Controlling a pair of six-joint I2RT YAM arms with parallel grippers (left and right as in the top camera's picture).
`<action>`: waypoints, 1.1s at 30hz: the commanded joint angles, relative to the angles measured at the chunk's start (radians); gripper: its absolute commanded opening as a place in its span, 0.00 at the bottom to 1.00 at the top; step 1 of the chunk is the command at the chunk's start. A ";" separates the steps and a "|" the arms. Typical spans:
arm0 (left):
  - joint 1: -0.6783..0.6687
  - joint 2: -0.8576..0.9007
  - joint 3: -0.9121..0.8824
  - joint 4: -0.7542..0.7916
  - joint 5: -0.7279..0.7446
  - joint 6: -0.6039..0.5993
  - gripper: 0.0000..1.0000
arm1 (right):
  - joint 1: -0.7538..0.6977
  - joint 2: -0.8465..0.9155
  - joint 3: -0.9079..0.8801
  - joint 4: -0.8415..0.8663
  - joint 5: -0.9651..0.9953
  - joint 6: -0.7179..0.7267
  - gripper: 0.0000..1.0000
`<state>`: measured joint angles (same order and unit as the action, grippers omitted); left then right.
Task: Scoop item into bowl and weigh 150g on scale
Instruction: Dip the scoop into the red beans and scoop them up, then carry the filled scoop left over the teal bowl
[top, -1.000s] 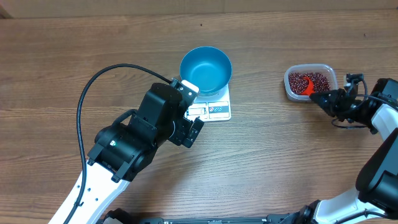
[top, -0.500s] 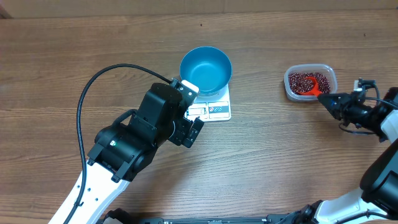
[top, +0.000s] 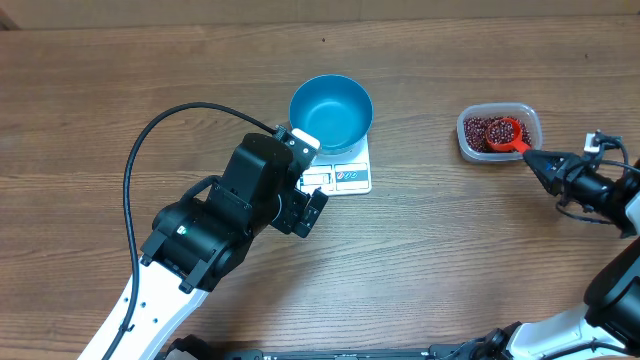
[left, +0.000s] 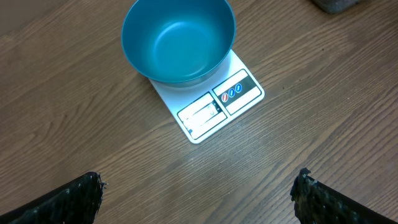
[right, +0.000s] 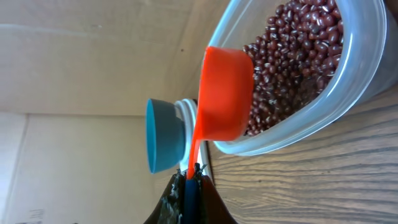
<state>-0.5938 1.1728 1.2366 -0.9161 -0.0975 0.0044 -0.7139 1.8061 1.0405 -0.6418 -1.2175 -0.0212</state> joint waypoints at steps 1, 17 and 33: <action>0.005 0.005 -0.003 0.004 0.013 0.015 1.00 | -0.023 0.004 -0.006 0.000 -0.067 -0.001 0.04; 0.005 0.005 -0.003 0.004 0.013 0.015 0.99 | -0.026 0.004 -0.006 0.001 -0.348 -0.009 0.04; 0.005 0.005 -0.003 0.004 0.013 0.015 0.99 | 0.165 0.004 -0.006 0.002 -0.352 -0.008 0.04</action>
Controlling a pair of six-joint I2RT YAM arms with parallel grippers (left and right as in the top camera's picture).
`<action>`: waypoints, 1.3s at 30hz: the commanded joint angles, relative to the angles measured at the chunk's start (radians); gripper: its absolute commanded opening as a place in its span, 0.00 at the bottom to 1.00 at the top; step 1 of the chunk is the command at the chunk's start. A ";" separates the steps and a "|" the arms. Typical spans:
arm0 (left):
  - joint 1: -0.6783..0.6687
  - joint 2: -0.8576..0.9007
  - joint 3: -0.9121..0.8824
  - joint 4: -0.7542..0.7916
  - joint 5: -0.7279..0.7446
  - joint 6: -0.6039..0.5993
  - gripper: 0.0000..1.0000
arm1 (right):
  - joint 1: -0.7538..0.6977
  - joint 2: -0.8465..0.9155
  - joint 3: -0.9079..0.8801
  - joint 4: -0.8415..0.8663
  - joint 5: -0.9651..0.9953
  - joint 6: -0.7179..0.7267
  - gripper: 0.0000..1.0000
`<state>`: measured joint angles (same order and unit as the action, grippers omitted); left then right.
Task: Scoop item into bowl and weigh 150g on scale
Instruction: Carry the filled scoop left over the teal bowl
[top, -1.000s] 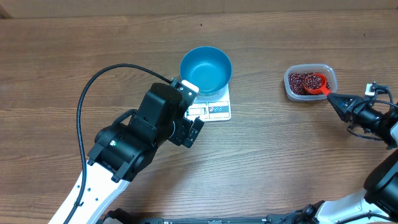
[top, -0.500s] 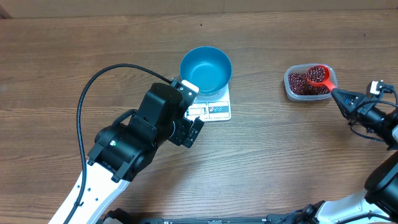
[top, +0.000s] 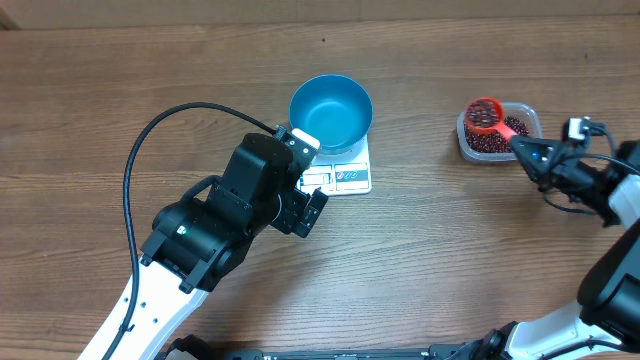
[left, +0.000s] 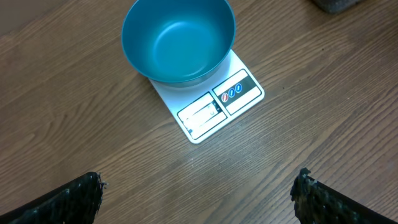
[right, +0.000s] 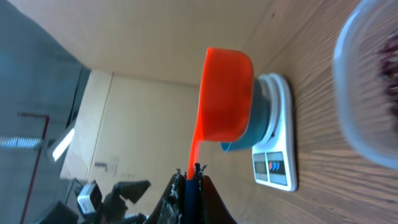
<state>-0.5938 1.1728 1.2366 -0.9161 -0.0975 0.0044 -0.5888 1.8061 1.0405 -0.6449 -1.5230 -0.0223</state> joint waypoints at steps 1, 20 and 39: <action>0.005 0.005 -0.003 0.004 0.013 0.015 1.00 | 0.059 0.004 -0.006 0.008 -0.046 -0.007 0.04; 0.005 0.005 -0.004 0.004 0.013 0.015 1.00 | 0.343 0.004 -0.006 0.140 0.016 0.148 0.04; 0.005 0.005 -0.003 0.004 0.013 0.015 1.00 | 0.580 0.004 -0.006 0.745 0.188 0.497 0.04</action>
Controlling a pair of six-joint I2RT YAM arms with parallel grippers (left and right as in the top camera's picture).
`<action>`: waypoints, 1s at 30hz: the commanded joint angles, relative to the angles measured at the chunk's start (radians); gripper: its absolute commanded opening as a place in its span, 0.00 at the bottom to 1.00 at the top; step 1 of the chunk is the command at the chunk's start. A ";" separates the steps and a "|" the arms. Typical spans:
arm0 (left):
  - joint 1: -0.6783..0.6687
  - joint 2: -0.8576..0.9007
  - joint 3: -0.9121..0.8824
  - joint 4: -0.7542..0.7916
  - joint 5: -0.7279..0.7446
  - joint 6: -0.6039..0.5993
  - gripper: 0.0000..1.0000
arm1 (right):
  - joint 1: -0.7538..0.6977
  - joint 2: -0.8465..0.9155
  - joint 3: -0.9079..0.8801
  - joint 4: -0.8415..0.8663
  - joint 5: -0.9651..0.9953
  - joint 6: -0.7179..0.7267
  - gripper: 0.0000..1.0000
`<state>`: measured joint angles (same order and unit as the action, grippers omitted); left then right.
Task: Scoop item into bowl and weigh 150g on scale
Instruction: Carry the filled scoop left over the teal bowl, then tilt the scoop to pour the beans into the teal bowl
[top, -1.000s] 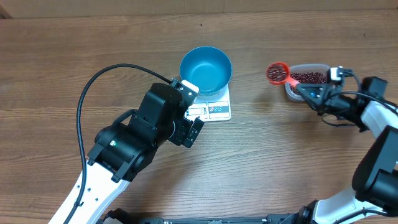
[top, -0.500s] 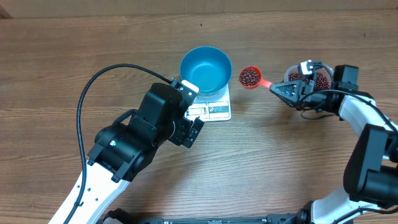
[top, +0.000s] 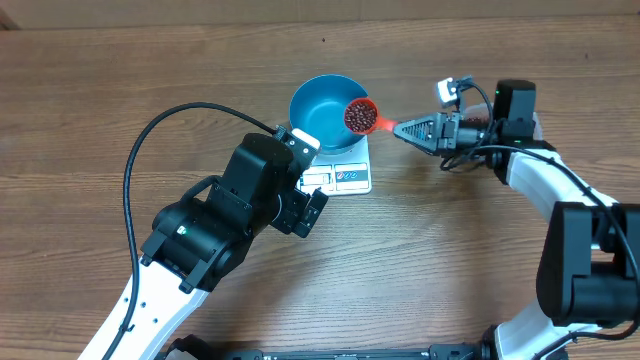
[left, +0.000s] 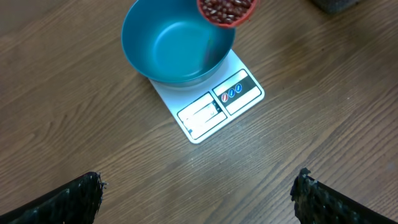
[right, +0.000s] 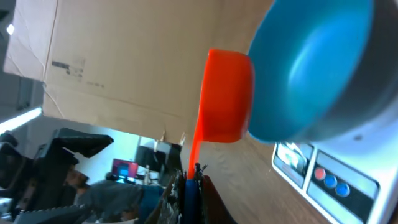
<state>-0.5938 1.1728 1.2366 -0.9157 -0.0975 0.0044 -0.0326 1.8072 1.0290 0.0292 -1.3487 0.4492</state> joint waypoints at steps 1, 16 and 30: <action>0.005 0.005 -0.003 0.003 0.013 0.015 0.99 | 0.029 0.003 0.005 0.101 0.013 0.025 0.04; 0.005 0.005 -0.003 0.003 0.013 0.015 1.00 | 0.043 0.003 0.005 0.230 0.222 -0.144 0.04; 0.005 0.005 -0.003 0.003 0.013 0.015 1.00 | 0.100 0.003 0.005 0.227 0.428 -0.427 0.04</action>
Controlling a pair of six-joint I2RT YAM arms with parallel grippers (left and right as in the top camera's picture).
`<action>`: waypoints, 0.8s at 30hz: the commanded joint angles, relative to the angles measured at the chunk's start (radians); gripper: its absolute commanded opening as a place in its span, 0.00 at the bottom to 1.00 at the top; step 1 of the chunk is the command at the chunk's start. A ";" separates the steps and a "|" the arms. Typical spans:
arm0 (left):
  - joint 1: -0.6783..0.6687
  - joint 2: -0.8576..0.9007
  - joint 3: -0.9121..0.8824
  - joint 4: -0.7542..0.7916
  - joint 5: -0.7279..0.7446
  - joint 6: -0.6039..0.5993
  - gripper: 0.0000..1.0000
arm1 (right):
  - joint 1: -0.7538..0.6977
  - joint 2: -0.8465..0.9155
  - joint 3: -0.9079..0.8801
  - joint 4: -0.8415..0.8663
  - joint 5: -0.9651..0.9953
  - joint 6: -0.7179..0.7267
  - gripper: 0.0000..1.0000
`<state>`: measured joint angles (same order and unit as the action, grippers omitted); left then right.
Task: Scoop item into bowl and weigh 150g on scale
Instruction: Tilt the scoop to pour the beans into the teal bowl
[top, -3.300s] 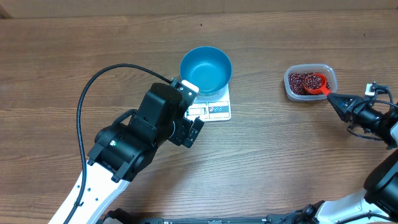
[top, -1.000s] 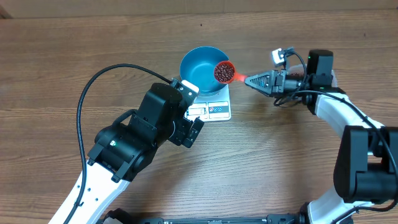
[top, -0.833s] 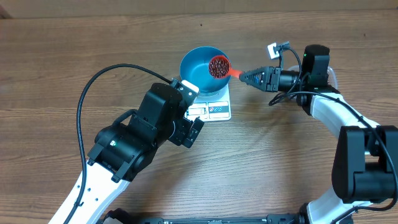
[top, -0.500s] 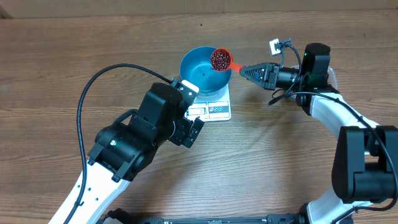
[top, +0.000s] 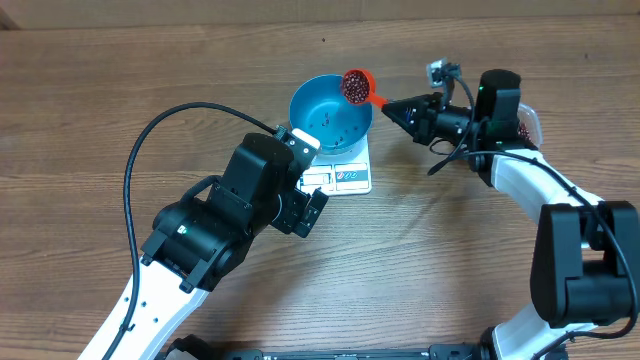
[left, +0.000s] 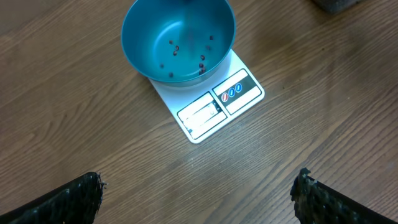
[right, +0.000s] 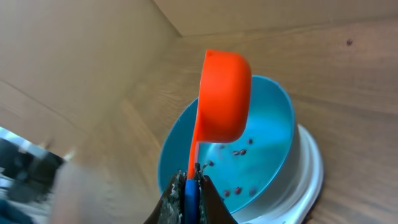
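A blue bowl (top: 331, 112) stands on the white scale (top: 340, 179). Several red beans lie on the bowl's floor (left: 186, 53). My right gripper (top: 391, 104) is shut on the blue-and-red handle of the red scoop (top: 354, 85). The scoop hangs tilted over the bowl's far right rim with beans still showing in it. In the right wrist view the scoop (right: 224, 93) is seen from below, over the bowl (right: 261, 149). My left gripper (left: 199, 202) is open, above bare wood in front of the scale (left: 219, 104).
The clear bean container (top: 529, 123) sits at the right, mostly hidden behind my right arm; its corner shows in the left wrist view (left: 336, 5). A black cable (top: 150, 140) loops over the table left of my left arm.
The scoop was level and full over the bowl's right side; now it is tilted at the far right rim. Several beans now lie in the bowl. The left arm has not moved.
The scoop was in the bean container, held by my right gripper. Then it was above the container with beans in it. Then it was over the bowl on the scale. Now it is tilted and beans lie in the bowl.
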<state>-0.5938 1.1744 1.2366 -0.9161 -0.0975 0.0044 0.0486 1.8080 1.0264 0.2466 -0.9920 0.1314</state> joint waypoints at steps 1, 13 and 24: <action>0.005 0.004 -0.003 0.004 0.013 0.015 1.00 | 0.023 0.002 0.008 0.010 0.086 -0.114 0.04; 0.005 0.004 -0.003 0.004 0.013 0.015 1.00 | 0.035 0.002 0.008 0.010 0.101 -0.471 0.04; 0.005 0.004 -0.003 0.004 0.013 0.015 1.00 | 0.035 0.002 0.008 0.011 0.101 -0.813 0.04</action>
<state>-0.5938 1.1744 1.2366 -0.9161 -0.0975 0.0044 0.0792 1.8080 1.0264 0.2474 -0.8898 -0.5209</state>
